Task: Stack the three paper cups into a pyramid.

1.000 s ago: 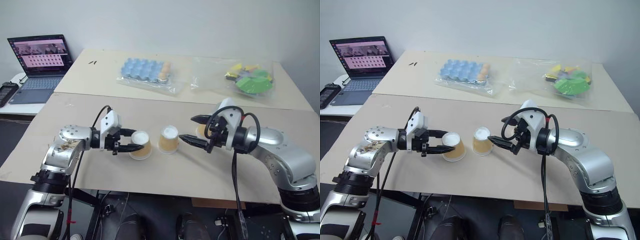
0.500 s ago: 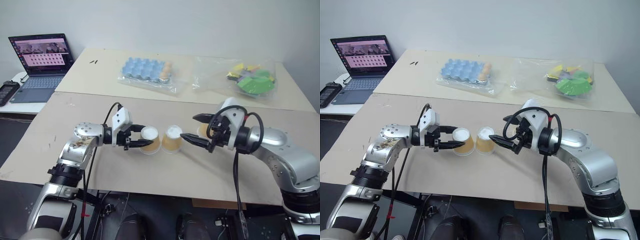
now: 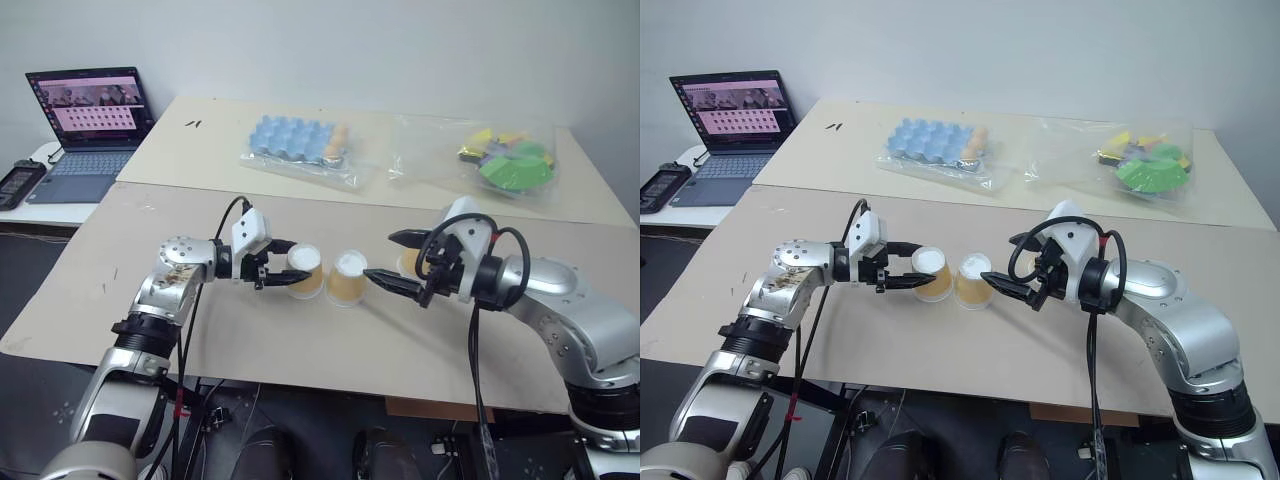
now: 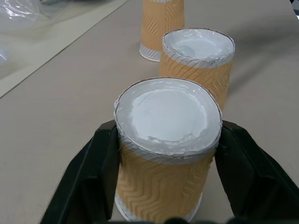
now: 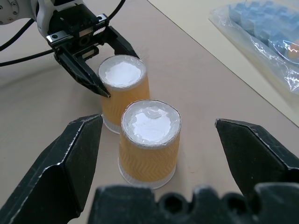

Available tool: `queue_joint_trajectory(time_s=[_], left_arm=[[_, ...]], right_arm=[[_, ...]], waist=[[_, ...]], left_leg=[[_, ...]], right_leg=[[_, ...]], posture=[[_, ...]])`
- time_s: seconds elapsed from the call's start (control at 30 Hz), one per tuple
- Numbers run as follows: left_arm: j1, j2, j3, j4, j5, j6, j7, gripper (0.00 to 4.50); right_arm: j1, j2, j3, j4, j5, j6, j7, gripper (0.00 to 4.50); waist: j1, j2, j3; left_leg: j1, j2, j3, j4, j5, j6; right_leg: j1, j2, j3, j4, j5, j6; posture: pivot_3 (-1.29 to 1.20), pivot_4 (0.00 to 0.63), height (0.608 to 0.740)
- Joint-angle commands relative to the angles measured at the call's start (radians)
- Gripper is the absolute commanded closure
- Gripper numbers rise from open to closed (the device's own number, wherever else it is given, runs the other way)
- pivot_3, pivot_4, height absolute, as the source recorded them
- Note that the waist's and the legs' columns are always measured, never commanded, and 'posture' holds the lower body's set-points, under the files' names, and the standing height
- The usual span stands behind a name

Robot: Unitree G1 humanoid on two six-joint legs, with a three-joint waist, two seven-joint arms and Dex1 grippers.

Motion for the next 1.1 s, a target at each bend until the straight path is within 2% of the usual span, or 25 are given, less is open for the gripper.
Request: queue_joint_trajectory(time_s=[0.03, 0.13, 0.27, 0.43, 0.57, 0.8, 0.93, 1.1], left_arm=[[0.000, 0.011, 0.021, -0.057, -0.016, 0.026, -0.009, 0.03], [0.001, 0.030, 0.048, -0.106, -0.052, 0.086, -0.021, 0.03], [0.023, 0.128, 0.107, -0.283, -0.135, 0.227, -0.058, 0.03], [0.051, 0.304, 0.237, -0.509, -0.295, 0.453, -0.081, 0.03], [0.042, 0.338, 0.307, -0.599, -0.387, 0.570, -0.017, 0.03], [0.079, 0.350, 0.314, -0.700, -0.416, 0.615, 0.047, 0.03], [0.082, 0.363, 0.320, -0.722, -0.438, 0.631, 0.062, 0.03], [0.089, 0.379, 0.319, -0.724, -0.444, 0.630, 0.064, 0.03]], right_arm=[[0.001, -0.019, -0.054, -0.035, 0.019, 0.008, -0.005, 0.00], [0.005, -0.028, -0.068, -0.031, 0.025, 0.007, 0.001, 0.00], [0.032, -0.074, -0.143, -0.009, 0.061, 0.006, 0.047, 0.00], [0.223, -0.206, -0.293, 0.041, 0.109, 0.013, 0.198, 0.00], [0.329, -0.288, -0.205, 0.165, -0.053, -0.072, 0.212, 0.00], [0.117, -0.162, -0.044, 0.450, -0.256, -0.211, 0.080, 0.00], [-0.001, -0.080, -0.034, 0.512, -0.248, -0.219, 0.076, 0.00], [-0.071, -0.025, -0.031, 0.542, -0.239, -0.221, 0.100, 0.00]], waist=[[-0.001, 0.000, 0.000], [0.000, 0.000, 0.000], [-0.002, 0.000, 0.000], [0.002, 0.000, 0.000], [0.002, 0.000, 0.000], [-0.027, 0.000, 0.000], [-0.026, 0.000, 0.001], [-0.017, 0.001, 0.001]], left_leg=[[-0.001, 0.000, 0.000, 0.000, 0.000, 0.000], [-0.002, 0.000, 0.000, -0.001, 0.000, 0.000], [-0.002, 0.000, 0.000, -0.001, 0.000, 0.000], [-0.002, 0.001, -0.002, -0.002, 0.000, 0.001], [0.001, 0.001, -0.002, -0.002, -0.001, 0.001], [0.002, 0.001, 0.000, -0.001, 0.001, 0.000], [0.002, 0.001, 0.001, -0.002, 0.001, 0.000], [0.000, 0.000, 0.001, -0.003, 0.001, 0.000]], right_leg=[[-0.001, 0.000, 0.000, 0.000, 0.000, 0.000], [-0.002, 0.000, -0.001, -0.002, 0.000, 0.000], [-0.001, 0.000, -0.001, -0.002, 0.000, 0.000], [0.000, 0.000, -0.001, -0.003, 0.000, 0.001], [0.002, -0.001, 0.000, -0.003, -0.001, 0.001], [0.001, -0.001, 0.005, 0.000, 0.001, 0.003], [0.000, 0.000, 0.005, 0.001, 0.001, 0.003], [0.000, 0.000, 0.003, -0.003, 0.001, 0.003]], posture=[[0.00, 0.150, 0.733], [0.00, 0.150, 0.733], [0.00, 0.150, 0.733], [0.00, 0.150, 0.733], [0.00, 0.150, 0.733], [0.00, 0.150, 0.733], [0.00, 0.150, 0.733], [0.00, 0.150, 0.733]])
